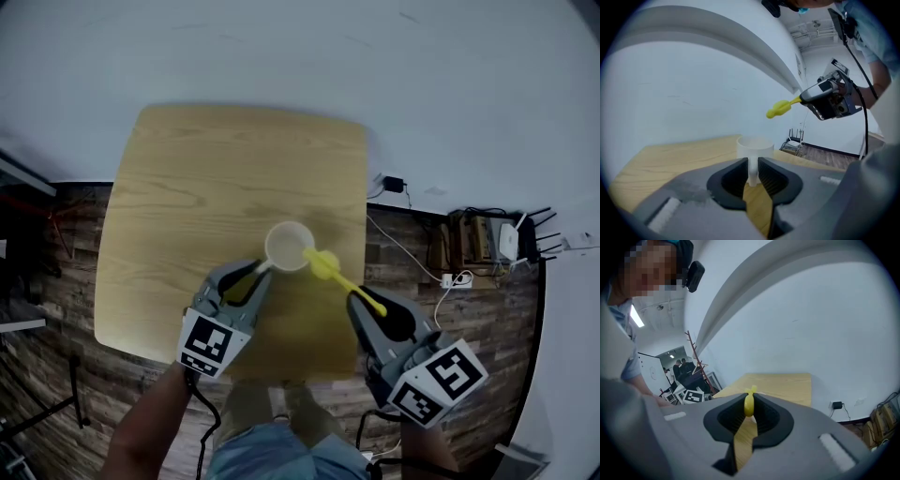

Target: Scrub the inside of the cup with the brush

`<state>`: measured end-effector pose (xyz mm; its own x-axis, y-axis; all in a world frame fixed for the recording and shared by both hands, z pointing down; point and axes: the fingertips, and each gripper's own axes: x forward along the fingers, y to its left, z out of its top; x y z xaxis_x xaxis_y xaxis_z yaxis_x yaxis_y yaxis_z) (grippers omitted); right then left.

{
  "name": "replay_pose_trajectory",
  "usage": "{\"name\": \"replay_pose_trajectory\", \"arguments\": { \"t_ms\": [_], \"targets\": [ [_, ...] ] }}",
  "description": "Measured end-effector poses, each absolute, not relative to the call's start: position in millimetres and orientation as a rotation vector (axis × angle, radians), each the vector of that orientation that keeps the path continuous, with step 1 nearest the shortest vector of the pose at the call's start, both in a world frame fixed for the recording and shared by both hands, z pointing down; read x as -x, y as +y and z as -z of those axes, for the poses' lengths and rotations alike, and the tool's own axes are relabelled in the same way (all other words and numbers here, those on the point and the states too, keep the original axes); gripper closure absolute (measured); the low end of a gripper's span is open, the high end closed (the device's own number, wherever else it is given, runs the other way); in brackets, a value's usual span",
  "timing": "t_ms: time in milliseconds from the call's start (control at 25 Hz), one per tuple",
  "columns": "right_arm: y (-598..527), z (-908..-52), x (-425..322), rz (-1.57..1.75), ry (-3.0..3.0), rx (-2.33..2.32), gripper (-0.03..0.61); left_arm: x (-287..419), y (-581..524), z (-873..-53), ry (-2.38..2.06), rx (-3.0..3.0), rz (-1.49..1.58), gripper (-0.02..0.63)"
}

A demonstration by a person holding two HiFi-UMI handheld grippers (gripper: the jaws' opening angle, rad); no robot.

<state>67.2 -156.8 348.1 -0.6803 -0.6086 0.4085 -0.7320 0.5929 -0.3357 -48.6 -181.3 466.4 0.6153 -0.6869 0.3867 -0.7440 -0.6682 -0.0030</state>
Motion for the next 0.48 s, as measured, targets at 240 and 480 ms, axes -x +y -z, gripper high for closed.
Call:
{"name": "replay_pose_trajectory", "arguments": {
  "t_ms": [240, 480],
  "targets": [
    [-152.4, -337.5, -67.6, -0.637, -2.610, -1.109, 0.538, 66.6, -173.9, -438.1, -1.299, -2.569, -0.406, 0.535],
    [-143.4, -315.0, -71.6, -0.507, -2.662, -1.142, 0.538, 70.1, -158.4, -380.3, -1.422, -2.482, -0.180, 0.535]
  ]
}}
